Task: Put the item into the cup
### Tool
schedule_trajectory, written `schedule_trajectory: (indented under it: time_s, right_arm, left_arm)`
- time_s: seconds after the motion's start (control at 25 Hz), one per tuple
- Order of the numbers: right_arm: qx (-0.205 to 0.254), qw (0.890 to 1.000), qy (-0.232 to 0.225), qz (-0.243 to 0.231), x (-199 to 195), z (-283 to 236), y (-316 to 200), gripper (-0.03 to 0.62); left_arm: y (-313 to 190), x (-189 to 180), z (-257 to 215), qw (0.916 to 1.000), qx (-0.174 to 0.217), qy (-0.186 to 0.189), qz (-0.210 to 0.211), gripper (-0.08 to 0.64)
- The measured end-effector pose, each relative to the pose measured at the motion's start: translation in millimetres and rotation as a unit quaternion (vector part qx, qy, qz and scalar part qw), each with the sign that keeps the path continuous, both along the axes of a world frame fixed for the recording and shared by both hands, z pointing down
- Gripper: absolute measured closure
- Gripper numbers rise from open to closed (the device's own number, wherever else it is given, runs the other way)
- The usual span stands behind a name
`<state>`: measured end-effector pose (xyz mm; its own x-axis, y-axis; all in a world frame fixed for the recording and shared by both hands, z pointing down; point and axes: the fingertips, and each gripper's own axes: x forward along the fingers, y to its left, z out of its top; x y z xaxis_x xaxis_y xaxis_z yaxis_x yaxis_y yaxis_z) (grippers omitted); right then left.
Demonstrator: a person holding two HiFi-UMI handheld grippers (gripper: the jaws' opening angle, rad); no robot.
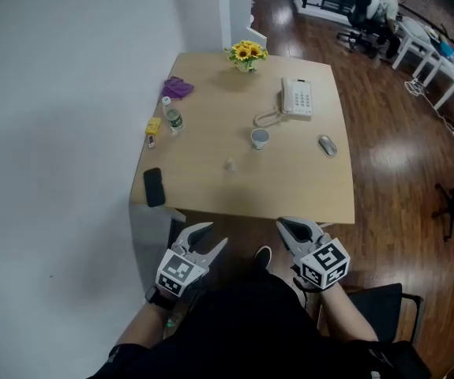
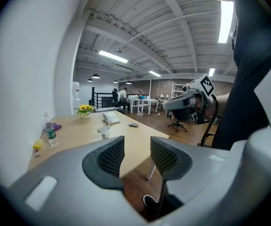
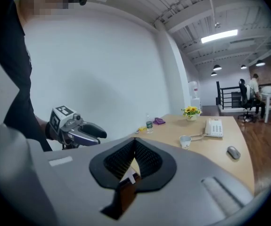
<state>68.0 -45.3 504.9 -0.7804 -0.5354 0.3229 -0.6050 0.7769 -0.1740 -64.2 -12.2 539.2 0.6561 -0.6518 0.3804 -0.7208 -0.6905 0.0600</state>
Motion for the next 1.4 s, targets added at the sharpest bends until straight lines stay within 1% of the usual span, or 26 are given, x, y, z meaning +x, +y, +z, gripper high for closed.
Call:
schedule_trajectory:
  time_s: [0.16,0.32,0.44,0.64,0.8,0.88,0.96,1.04,1.2,1.4]
  right_arm:
    - [0.012,0.998,0.040,-0.041,2.2,11.2,-58.6,0.584]
    - [0.006,0.996,0.056,-0.076,3.0,22.8,-105.7,0.584]
    - [0.001,0.994,0.067,-0.086,-0.2,32.9,-137.9,0.584]
    - [-0.017,0.990,0.090,-0.107,-22.6,62.0,-176.0,0.584]
    - [-0.040,0.985,0.114,-0.122,-51.8,98.8,-200.1,0.567]
    - [-0.057,0.980,0.139,-0.130,-65.0,123.2,-208.2,0.534]
    - [-0.068,0.973,0.168,-0.140,-76.6,148.2,-214.5,0.526]
    - [-0.073,0.966,0.196,-0.152,-88.3,171.4,-219.0,0.520]
    - [-0.073,0.948,0.248,-0.186,-112.1,211.3,-222.0,0.498]
    - [-0.091,0.931,0.286,-0.210,-139.1,249.8,-222.8,0.488]
  left_arm:
    - [-55.5,10.0,8.7,0.9995,-0.017,-0.018,-0.018,0.393]
    - [-103.9,19.0,6.3,0.9989,-0.015,-0.011,-0.044,0.393]
    - [-132.4,21.6,10.3,0.9980,-0.019,-0.013,-0.059,0.393]
    - [-169.5,13.6,24.9,0.9962,-0.034,-0.019,-0.078,0.393]
    - [-191.3,5.8,39.2,0.9961,-0.046,-0.031,-0.069,0.393]
    - [-198.3,1.7,49.3,0.9958,-0.054,-0.041,-0.061,0.393]
    - [-204.0,-2.7,60.6,0.9952,-0.064,-0.050,-0.056,0.393]
    - [-208.4,-6.5,70.3,0.9946,-0.072,-0.057,-0.049,0.393]
    - [-209.4,-11.3,84.4,0.9939,-0.087,-0.056,-0.040,0.393]
    - [-203.4,-21.3,95.7,0.9920,-0.105,-0.060,-0.035,0.393]
